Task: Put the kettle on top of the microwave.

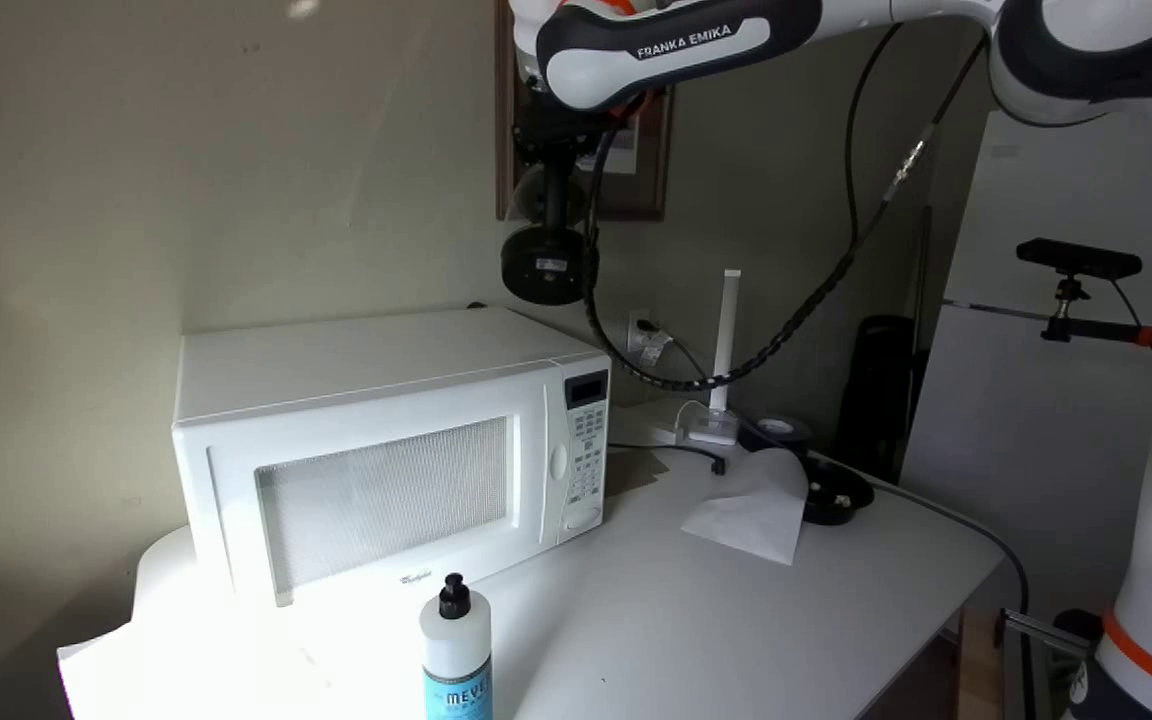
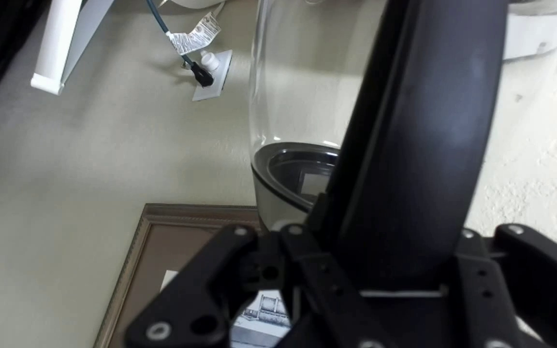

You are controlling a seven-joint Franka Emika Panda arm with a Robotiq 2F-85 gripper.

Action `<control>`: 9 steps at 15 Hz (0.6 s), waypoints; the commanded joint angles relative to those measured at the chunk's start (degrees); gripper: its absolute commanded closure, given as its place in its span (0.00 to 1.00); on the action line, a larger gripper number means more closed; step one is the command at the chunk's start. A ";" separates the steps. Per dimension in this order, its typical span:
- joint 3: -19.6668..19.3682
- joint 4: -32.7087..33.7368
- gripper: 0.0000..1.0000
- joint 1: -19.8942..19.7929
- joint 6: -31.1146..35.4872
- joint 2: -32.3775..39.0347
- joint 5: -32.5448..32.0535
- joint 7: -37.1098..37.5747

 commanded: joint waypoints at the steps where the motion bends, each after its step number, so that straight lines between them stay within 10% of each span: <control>1: -0.66 9.50 0.94 1.57 -2.41 5.17 -3.00 0.76; 9: -0.38 17.11 0.94 3.59 -2.88 12.02 -2.91 -0.07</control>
